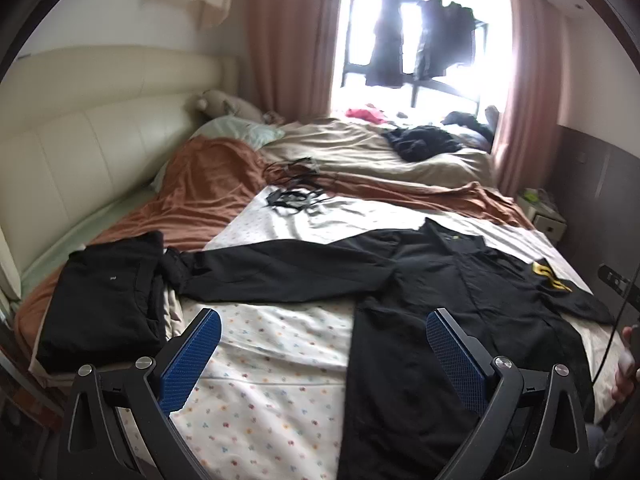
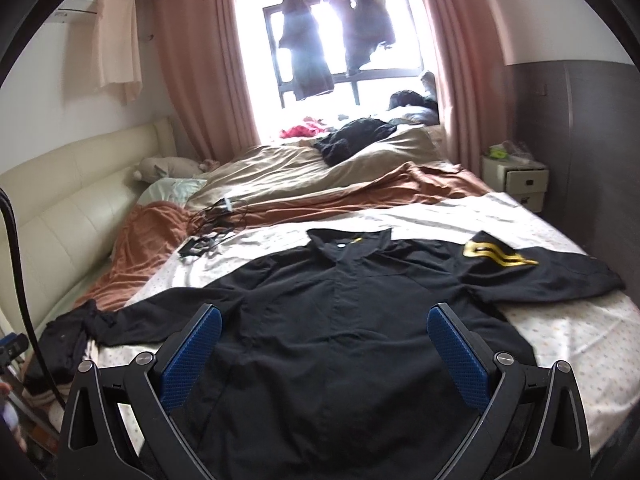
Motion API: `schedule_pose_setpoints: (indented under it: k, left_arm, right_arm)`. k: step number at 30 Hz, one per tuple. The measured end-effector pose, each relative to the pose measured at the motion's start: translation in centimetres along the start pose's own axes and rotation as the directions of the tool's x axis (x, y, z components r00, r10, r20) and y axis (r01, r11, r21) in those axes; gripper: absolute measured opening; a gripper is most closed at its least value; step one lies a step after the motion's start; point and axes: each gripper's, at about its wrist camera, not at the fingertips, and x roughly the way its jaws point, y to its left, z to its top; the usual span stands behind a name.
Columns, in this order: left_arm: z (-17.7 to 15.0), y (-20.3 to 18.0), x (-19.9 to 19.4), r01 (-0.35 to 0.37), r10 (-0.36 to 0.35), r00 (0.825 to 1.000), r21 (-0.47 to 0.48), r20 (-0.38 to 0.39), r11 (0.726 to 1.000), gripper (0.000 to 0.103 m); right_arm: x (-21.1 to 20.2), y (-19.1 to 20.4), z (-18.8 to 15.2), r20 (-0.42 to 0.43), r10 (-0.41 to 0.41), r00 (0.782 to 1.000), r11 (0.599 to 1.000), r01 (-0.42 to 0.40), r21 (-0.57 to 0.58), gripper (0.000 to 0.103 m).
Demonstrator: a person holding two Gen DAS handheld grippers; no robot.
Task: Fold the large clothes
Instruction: 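Lower both grippers toward the black jacket, left gripper toward a sleeve cuff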
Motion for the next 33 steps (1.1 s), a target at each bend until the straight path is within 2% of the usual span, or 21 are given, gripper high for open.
schedule_pose_setpoints:
  k: [4, 13, 22, 27, 30, 33]
  left_arm:
    - [1.2, 1.6, 2.4, -0.013, 0.012, 1.000, -0.043, -0.024, 0.999, 0.103]
    - [3.3, 6.1, 7.7, -0.105, 0.095, 0.992, -0.119, -0.084, 0.987, 0.102]
    - [6.1, 13.3, 13.1, -0.197, 0.165, 0.973, -0.214, -0.159, 0.957, 0.087]
    - [6.8, 16.8, 16.9, -0.240, 0.182, 0.957, -0.263, -0.225, 0.934, 0.078]
    - [6.9, 19.1, 19.2, -0.313, 0.238, 0.930, -0.261, -0.282, 0.913, 0.076]
    - [6.8, 21.5, 20.4, -0.328, 0.236, 0.921, -0.288, -0.311, 0.900, 0.070]
  right_arm:
    - [2.5, 1.2, 0.6, -0.020, 0.035, 0.999, 0.999, -0.036, -0.019, 0.103]
    - [9.3, 4.0, 2.9, -0.065, 0.066, 0.996, 0.997, -0.069, -0.045, 0.103]
    - [16.6, 6.3, 3.8, -0.145, 0.115, 0.983, 0.992, -0.121, -0.032, 0.102]
    - [20.6, 7.1, 3.2, -0.193, 0.132, 0.972, 0.989, -0.141, -0.034, 0.097]
    - [22.5, 7.2, 2.5, -0.234, 0.134, 0.963, 0.988, -0.148, -0.042, 0.091]
    - [24.3, 6.9, 1.7, -0.272, 0.130, 0.953, 0.988, -0.148, -0.045, 0.089]
